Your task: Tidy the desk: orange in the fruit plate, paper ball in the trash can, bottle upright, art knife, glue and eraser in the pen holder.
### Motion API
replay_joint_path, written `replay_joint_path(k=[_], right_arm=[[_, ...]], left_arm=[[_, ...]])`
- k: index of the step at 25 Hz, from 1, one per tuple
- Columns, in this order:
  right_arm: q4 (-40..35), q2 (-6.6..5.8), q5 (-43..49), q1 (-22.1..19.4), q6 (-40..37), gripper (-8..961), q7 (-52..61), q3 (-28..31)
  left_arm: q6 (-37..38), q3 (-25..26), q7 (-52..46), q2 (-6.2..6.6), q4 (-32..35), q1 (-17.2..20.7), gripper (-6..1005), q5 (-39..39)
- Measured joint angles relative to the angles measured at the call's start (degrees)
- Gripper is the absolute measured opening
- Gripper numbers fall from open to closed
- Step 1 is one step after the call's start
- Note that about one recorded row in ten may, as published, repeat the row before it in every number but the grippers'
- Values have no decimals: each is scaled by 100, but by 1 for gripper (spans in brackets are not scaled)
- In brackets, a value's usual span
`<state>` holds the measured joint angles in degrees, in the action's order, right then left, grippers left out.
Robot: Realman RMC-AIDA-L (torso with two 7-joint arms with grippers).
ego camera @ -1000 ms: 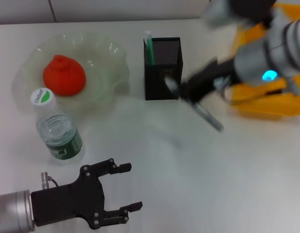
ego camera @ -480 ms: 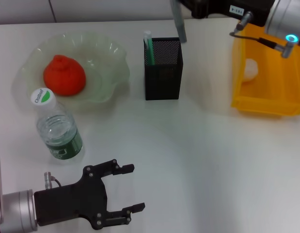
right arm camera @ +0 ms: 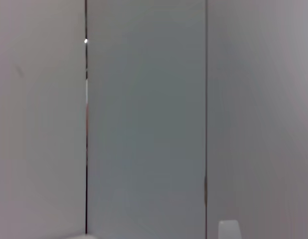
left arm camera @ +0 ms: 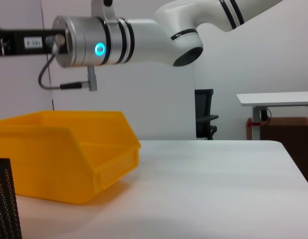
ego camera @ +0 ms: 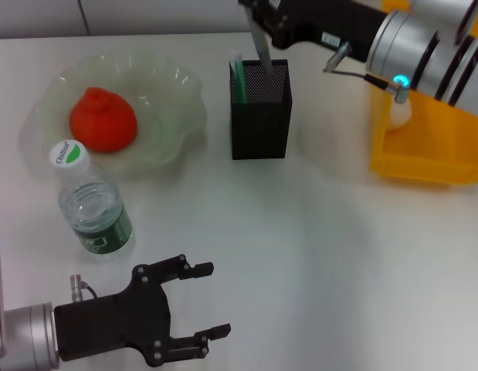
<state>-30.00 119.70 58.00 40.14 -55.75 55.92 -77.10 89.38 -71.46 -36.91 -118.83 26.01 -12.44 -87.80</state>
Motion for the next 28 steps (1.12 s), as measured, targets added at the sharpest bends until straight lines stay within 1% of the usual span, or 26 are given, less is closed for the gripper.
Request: replay_joint_path(k=[2, 6, 11, 13, 14, 16, 19, 22, 25, 28], right_arm=[[229, 9, -32, 116, 20, 135, -183, 1], [377, 12, -44, 160, 8, 134, -222, 3], [384, 12, -51, 57, -181, 201, -256, -25], [290, 13, -52, -87, -373, 343, -259, -4], [185, 13, -53, -207, -536, 414, -257, -1], [-78, -7, -54, -537, -918, 457, -232, -9], [-663, -53, 30, -1290, -1671, 522, -79, -36], [-1158, -100, 506, -2050, -2358, 586, 101, 8], [-1336, -114, 1236, -2649, -3055, 651, 135, 355], [-1152, -101, 2072, -2981, -3662, 758, -270, 951]], left_arm=[[0, 0, 0, 0, 0, -3, 775, 0], [0, 0, 0, 0, 0, 13, 775, 0], [5, 0, 0, 0, 0, 29, 776, 0], [7, 0, 0, 2, 0, 31, 776, 0], [13, 0, 0, 6, 0, 35, 776, 0], [36, 10, 0, 15, 1, 45, 776, 0], [49, 21, 0, 24, 2, 49, 776, 0], [52, 13, 0, 28, 24, 49, 776, 0], [79, 23, 0, 33, 50, 53, 776, 0], [116, 55, 0, 48, 52, 68, 775, 0]])
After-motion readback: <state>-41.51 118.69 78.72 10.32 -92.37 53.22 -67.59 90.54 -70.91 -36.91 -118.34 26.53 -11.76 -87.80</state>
